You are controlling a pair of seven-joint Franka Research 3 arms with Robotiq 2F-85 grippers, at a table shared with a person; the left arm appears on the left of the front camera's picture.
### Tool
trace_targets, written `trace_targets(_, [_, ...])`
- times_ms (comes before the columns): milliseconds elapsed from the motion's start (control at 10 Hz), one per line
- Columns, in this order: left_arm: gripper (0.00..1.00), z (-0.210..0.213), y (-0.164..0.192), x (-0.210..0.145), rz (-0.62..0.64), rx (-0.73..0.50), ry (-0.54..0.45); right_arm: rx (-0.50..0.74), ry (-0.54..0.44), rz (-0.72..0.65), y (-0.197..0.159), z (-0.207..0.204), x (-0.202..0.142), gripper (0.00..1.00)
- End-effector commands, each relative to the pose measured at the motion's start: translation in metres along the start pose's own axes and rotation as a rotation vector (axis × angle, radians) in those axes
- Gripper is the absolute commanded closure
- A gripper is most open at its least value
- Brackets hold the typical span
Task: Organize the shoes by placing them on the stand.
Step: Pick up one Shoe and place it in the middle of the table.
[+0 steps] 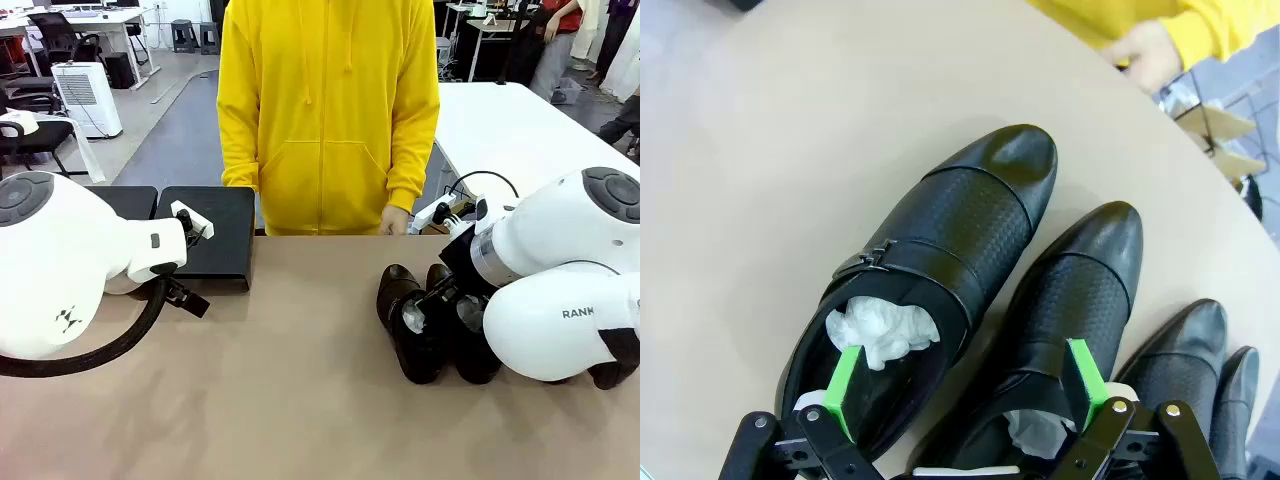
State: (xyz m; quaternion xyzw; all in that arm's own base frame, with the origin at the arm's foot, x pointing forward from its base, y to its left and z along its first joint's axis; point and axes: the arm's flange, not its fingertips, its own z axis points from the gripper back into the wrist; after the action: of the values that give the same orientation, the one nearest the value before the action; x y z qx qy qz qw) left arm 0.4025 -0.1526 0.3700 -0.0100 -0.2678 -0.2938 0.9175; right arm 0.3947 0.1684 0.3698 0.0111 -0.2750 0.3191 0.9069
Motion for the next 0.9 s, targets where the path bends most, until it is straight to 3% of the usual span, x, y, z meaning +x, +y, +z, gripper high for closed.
trace_targets(0, [0.0, 0.0003, 0.0, 0.0001, 0.0, 0.0, -0.001, 0.0, 0.0, 0.0, 0.0, 0.0, 0.0, 0.0])
trace_targets(800, [0.0, 0.0003, 0.0, 0.0001, 0.0, 0.0, -0.001, 0.0, 0.0, 0.0, 0.0, 0.0, 0.0, 0.0])
